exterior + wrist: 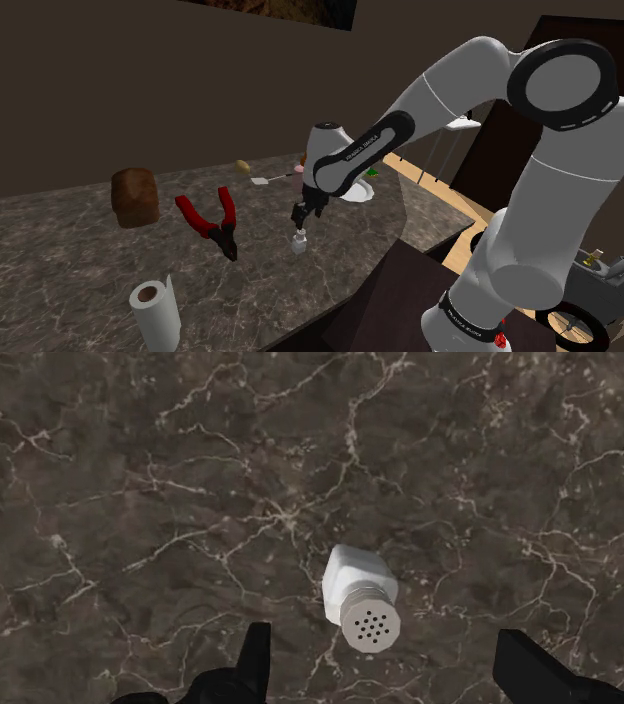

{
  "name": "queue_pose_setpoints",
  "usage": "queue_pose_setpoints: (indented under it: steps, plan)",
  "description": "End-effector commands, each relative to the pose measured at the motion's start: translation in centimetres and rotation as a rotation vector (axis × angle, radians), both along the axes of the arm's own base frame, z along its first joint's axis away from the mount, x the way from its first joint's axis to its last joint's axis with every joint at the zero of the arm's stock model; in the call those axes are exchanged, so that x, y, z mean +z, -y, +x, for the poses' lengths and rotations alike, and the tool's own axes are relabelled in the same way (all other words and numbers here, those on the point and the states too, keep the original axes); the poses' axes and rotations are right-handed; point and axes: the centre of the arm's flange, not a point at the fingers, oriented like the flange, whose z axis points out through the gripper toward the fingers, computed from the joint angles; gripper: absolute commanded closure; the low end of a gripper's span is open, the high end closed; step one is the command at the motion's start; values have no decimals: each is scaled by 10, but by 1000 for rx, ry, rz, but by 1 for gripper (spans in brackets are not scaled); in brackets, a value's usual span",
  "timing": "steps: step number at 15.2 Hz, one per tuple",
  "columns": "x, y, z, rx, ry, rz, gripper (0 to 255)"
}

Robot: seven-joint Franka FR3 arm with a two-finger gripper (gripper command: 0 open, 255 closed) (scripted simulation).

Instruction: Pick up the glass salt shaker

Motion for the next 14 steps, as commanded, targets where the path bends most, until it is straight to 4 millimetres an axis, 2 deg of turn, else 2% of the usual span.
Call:
queue_pose_setpoints:
  steps: [1, 8, 10, 11, 14]
  plan:
    - [-21, -5, 9, 5, -4, 4, 0]
    - [-58, -5, 9, 5, -4, 4, 0]
    - [-61, -5, 9, 5, -4, 4, 0]
    - [-61, -4, 9, 5, -4, 4, 255]
    - [-61, -4, 9, 5, -4, 4, 255]
